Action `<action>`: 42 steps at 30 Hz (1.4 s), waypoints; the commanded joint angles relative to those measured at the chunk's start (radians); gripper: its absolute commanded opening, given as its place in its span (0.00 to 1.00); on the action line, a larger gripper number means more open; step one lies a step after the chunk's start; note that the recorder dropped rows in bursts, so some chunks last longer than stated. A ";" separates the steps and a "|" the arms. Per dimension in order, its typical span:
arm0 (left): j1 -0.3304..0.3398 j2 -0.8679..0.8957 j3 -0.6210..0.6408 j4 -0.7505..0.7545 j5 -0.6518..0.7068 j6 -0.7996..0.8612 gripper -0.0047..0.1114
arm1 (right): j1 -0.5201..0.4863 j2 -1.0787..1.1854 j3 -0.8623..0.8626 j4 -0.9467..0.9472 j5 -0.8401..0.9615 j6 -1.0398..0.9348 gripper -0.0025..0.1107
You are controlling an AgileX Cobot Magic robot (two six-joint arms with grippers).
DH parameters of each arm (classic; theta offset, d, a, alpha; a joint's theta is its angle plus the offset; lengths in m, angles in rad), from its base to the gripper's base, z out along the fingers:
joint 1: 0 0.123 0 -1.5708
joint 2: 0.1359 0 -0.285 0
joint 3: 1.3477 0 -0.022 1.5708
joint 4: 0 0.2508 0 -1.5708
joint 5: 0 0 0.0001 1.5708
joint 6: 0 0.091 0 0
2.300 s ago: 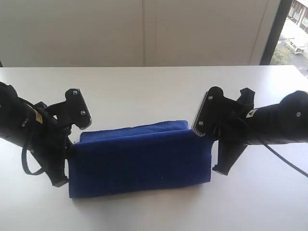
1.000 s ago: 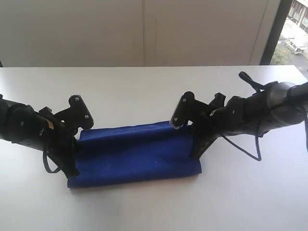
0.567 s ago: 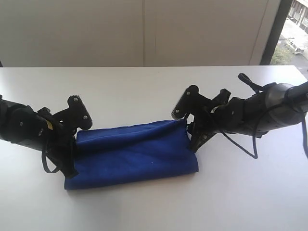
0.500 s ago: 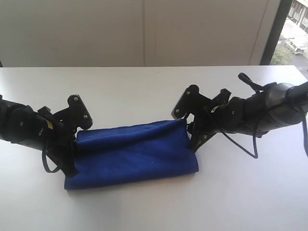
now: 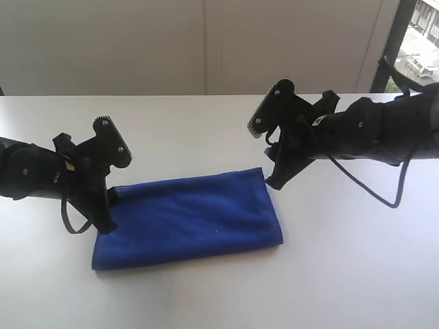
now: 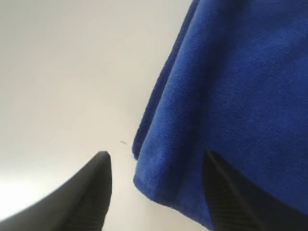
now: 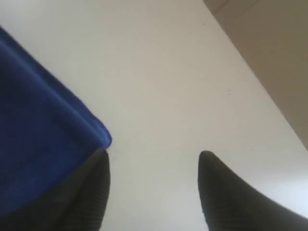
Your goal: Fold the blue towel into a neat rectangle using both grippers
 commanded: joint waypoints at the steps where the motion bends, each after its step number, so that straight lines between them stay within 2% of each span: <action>1: 0.015 -0.029 0.003 -0.003 -0.024 -0.005 0.56 | -0.009 -0.015 -0.003 0.001 0.159 0.008 0.44; 5: 0.019 -0.051 0.003 -0.007 -0.001 -0.046 0.52 | -0.001 -0.015 -0.003 0.014 0.227 0.008 0.31; 7: -0.002 -0.054 0.003 -0.007 0.043 -0.119 0.40 | 0.013 -0.013 -0.006 0.028 0.241 0.008 0.19; 9: -0.036 -0.054 0.003 -0.007 0.096 -0.180 0.19 | 0.032 0.005 -0.027 0.043 0.282 0.008 0.03; 11: -0.072 -0.052 0.003 -0.005 0.121 -0.216 0.05 | 0.049 0.032 -0.051 0.071 0.320 0.008 0.02; 14: -0.104 -0.034 0.003 -0.006 0.126 -0.260 0.04 | 0.072 0.091 -0.081 0.073 0.332 0.028 0.02; 21: -0.106 -0.002 0.003 -0.006 0.208 -0.271 0.04 | 0.091 0.183 -0.105 0.100 0.405 0.055 0.02; 24: -0.106 -0.008 0.003 -0.006 0.228 -0.271 0.04 | 0.089 0.208 -0.105 0.078 0.410 0.158 0.02; 30: -0.106 -0.013 0.003 0.005 0.265 -0.270 0.04 | 0.089 0.213 -0.105 -0.261 0.464 0.542 0.02; 34: -0.106 -0.013 0.003 0.005 0.268 -0.270 0.04 | 0.089 0.195 -0.105 -0.454 0.525 0.722 0.02; 42: -0.106 -0.013 0.003 0.005 0.268 -0.270 0.04 | 0.089 0.182 -0.105 -0.472 0.594 0.837 0.02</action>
